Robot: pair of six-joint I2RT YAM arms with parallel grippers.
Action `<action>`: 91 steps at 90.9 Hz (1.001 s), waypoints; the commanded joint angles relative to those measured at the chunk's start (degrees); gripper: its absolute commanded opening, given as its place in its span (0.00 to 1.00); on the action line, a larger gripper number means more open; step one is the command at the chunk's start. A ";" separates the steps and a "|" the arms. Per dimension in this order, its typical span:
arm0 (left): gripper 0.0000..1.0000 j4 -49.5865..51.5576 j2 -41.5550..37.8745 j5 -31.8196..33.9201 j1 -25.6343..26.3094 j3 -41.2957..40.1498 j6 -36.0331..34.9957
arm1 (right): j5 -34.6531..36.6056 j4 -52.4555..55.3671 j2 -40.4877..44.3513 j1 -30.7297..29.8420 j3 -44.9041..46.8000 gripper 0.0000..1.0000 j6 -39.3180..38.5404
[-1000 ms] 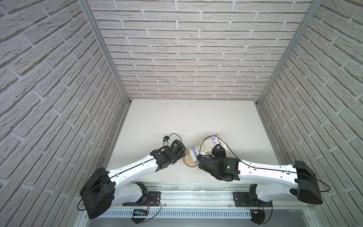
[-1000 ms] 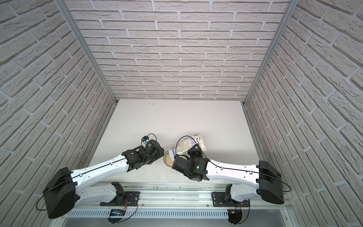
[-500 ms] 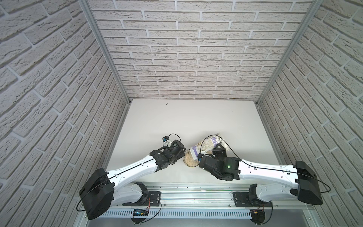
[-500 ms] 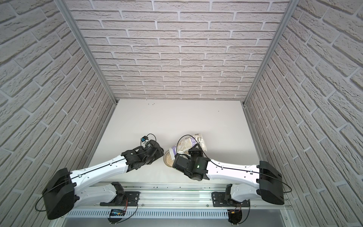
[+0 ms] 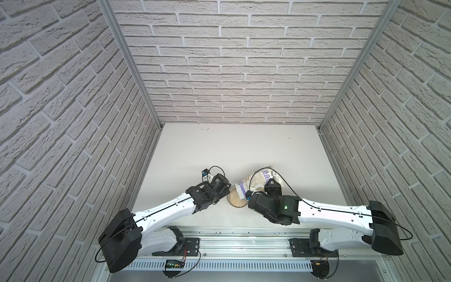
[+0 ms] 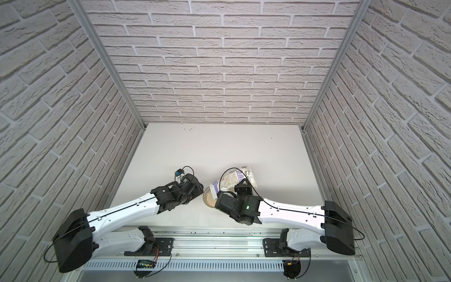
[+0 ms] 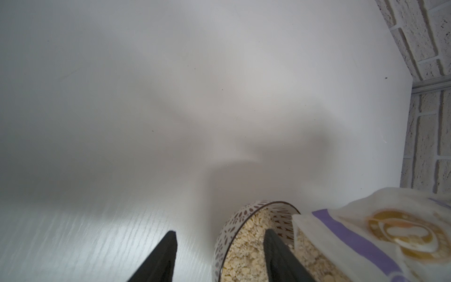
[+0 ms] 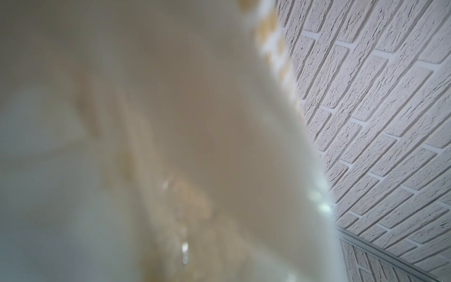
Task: Pour the oats into the breakfast bowl
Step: Pour the oats into the bowl.
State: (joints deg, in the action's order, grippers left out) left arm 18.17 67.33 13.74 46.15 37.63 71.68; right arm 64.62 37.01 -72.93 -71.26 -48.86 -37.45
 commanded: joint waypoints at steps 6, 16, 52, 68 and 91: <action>0.60 -0.13 0.25 0.77 0.15 -0.18 -0.09 | 10.37 -9.89 2.44 0.14 1.04 0.04 -6.37; 0.60 -0.16 0.50 0.59 0.09 -0.01 -0.03 | 6.62 -3.06 3.91 0.94 -1.95 0.03 3.53; 0.60 -0.04 1.16 0.34 0.09 0.54 -0.41 | 5.73 -0.47 4.19 1.51 -2.83 0.03 6.64; 0.59 0.05 0.40 0.61 0.13 -0.01 -0.17 | 8.05 -5.52 4.62 1.89 0.66 0.03 0.25; 0.59 0.04 0.97 0.42 0.04 0.42 -0.29 | 9.22 -4.99 2.86 0.81 0.38 0.03 0.61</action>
State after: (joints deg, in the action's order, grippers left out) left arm 18.13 68.18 13.69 46.15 37.63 71.68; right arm 65.39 33.30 -70.74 -70.43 -44.95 -41.45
